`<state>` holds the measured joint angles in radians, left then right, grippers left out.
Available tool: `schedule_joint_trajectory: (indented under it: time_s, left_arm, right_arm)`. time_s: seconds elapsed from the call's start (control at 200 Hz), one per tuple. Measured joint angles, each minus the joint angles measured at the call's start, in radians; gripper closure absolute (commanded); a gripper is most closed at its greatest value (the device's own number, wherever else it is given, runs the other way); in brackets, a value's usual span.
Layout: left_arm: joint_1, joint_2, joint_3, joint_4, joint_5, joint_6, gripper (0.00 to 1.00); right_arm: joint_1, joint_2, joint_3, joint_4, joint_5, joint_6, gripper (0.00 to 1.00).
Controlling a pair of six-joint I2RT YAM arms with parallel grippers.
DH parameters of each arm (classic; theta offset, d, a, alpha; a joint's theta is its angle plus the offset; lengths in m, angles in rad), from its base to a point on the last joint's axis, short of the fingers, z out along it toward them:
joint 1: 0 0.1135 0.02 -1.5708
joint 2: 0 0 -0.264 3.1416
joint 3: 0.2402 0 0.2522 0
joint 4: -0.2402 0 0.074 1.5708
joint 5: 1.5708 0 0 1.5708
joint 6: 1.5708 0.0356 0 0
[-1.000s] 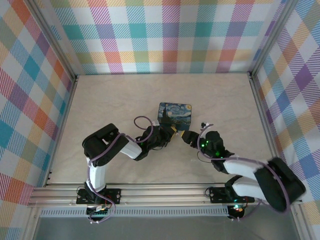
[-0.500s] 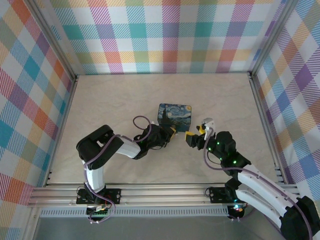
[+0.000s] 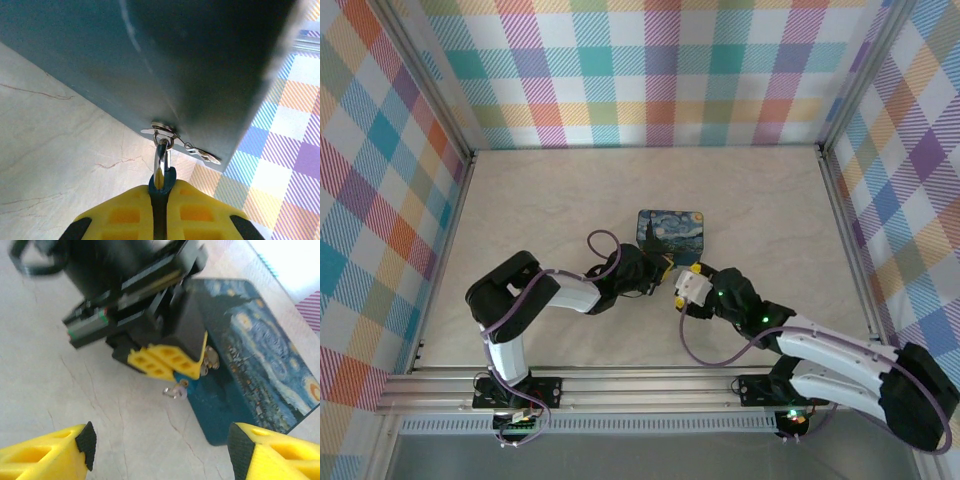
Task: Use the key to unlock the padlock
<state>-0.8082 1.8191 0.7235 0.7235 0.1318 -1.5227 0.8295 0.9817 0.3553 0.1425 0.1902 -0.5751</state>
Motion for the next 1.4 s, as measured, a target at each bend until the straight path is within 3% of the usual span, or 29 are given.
schedule_joint_trajectory:
  time_s: [0.255, 0.735, 1.175, 1.4]
  left_arm:
    - [0.000, -0.008, 0.001, -0.016, 0.010, 0.000, 1.00]
    - [0.000, -0.008, 0.001, -0.016, 0.010, 0.000, 1.00]
    - [0.000, -0.008, 0.001, -0.018, 0.017, 0.000, 1.00]
    - [0.006, -0.008, 0.002, -0.023, 0.016, 0.000, 1.00]
  right_arm:
    - [0.003, 0.144, 0.000, 0.078, 0.071, -0.122, 0.45]
    - [0.003, 0.324, 0.061, 0.233, 0.079, -0.159, 0.65]
    - [0.003, 0.404, 0.062, 0.315, 0.121, -0.173, 0.82]
    - [0.002, 0.417, 0.063, 0.339, 0.135, -0.148, 1.00]
